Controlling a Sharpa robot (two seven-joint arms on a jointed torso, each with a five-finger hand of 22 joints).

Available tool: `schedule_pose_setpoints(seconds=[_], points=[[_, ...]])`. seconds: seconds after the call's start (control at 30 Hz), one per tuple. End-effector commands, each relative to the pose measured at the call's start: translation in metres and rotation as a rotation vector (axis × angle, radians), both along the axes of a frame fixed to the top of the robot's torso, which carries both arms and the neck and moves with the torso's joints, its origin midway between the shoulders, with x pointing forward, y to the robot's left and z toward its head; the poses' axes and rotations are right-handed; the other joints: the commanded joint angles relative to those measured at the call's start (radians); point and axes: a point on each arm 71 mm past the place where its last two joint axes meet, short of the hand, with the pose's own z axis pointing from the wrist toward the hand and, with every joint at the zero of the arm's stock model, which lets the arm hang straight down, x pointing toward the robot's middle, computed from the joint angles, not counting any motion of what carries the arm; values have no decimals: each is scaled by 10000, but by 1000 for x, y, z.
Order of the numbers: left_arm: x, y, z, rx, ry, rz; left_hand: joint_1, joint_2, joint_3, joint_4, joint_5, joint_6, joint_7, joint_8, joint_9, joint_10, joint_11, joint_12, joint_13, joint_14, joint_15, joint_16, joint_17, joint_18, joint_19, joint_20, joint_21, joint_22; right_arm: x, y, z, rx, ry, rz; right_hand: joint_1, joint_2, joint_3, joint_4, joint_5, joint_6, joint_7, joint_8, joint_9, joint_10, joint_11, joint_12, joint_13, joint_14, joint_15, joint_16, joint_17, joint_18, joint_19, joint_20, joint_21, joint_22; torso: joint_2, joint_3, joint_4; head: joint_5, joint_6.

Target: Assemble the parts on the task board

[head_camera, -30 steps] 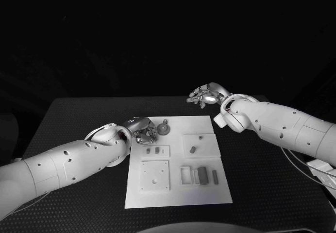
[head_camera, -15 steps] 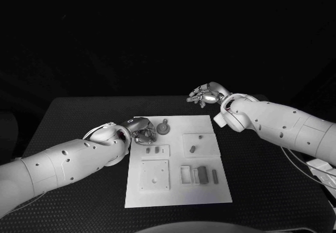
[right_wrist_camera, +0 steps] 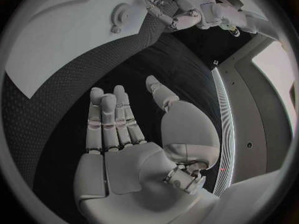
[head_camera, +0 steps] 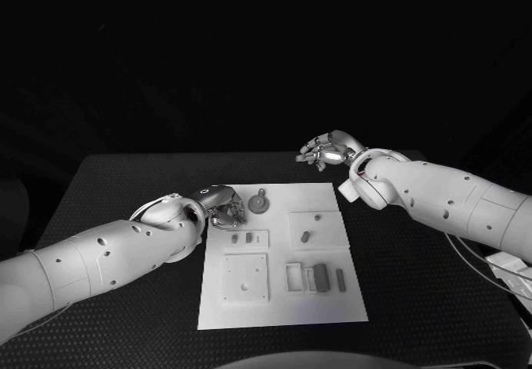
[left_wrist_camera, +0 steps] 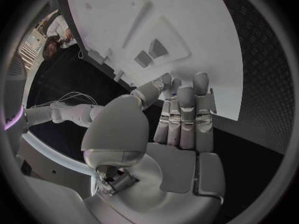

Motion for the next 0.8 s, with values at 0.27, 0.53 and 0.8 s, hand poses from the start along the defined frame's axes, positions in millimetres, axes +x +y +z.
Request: schedule_pose_setpoints(seconds=[0.27, 0.53, 0.8], points=[[-2, -4, -1, 72, 60, -123, -4, 77, 71, 29, 67, 113, 22, 42, 13, 89, -5, -71, 10, 46, -32, 43, -19, 440, 10, -74, 57, 236, 0, 1, 0, 25, -31, 144, -68, 16, 15, 5, 35, 18, 71, -48, -15, -81, -18, 37, -16, -10, -69, 37, -11, 138, -24, 69, -62, 15, -2, 3, 1, -6, -9], [-3, -6, 0, -145, 0, -98, -11, 77, 75, 35, 67, 114, 21, 46, 11, 98, -8, -78, 13, 52, -34, 45, -22, 436, 11, -78, 64, 234, 0, 1, 0, 22, -28, 140, -68, 16, 15, 5, 35, 18, 71, -48, -15, -81, -18, 37, -16, -10, -69, 37, -11, 138, -24, 69, -62, 15, 0, -1, -4, -5, 0], [-4, -4, 1, -386, 53, 18, -18, 82, 80, 43, 66, 118, 19, 52, 9, 111, -12, -83, 17, 63, -39, 48, -25, 434, 17, -84, 72, 233, 0, 1, 0, 23, -30, 140, -68, 16, 15, 5, 35, 18, 71, -48, -15, -81, -18, 37, -17, -10, -69, 37, -11, 138, -24, 69, -62, 15, -2, -2, 0, -7, 19]])
